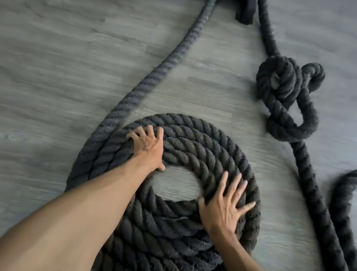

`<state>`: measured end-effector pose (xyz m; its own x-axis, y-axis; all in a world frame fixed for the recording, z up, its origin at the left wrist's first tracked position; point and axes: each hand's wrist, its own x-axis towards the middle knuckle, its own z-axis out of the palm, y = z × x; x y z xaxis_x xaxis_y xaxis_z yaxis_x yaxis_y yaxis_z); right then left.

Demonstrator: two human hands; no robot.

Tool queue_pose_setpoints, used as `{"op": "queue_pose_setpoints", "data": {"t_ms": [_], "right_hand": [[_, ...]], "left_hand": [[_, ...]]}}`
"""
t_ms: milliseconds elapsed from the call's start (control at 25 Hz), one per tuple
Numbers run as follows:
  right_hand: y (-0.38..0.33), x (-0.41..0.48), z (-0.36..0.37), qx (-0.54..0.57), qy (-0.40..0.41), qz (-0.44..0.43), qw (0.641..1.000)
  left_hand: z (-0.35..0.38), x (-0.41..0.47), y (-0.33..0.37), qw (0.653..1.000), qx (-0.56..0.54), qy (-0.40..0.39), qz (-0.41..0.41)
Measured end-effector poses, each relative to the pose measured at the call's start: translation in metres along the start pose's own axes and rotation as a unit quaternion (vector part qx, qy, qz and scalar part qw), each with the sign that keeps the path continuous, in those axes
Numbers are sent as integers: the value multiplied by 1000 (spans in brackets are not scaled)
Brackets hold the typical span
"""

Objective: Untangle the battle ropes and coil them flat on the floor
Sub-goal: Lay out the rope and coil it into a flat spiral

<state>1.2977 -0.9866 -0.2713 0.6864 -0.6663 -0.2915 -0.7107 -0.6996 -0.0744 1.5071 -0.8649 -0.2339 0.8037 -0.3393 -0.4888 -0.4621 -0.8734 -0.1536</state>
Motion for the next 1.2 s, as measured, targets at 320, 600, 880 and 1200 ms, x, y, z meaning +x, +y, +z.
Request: {"op": "queue_pose_setpoints", "data": {"t_ms": [320, 600, 880, 1200], "right_hand": [[-12, 82, -41, -27, -147, 16, 989], [-41, 219, -75, -78, -156, -111, 978], [-71, 340, -110, -143, -147, -235, 950], [-105, 415, -122, -191, -102, -324, 921]], "left_hand": [[-24, 13, -30, 1000, 6, -15, 6], [-48, 60, -53, 997, -36, -56, -23], [-82, 134, -14, 982, -143, 117, -43], [-146, 208, 24, 988, -137, -48, -56]]}}
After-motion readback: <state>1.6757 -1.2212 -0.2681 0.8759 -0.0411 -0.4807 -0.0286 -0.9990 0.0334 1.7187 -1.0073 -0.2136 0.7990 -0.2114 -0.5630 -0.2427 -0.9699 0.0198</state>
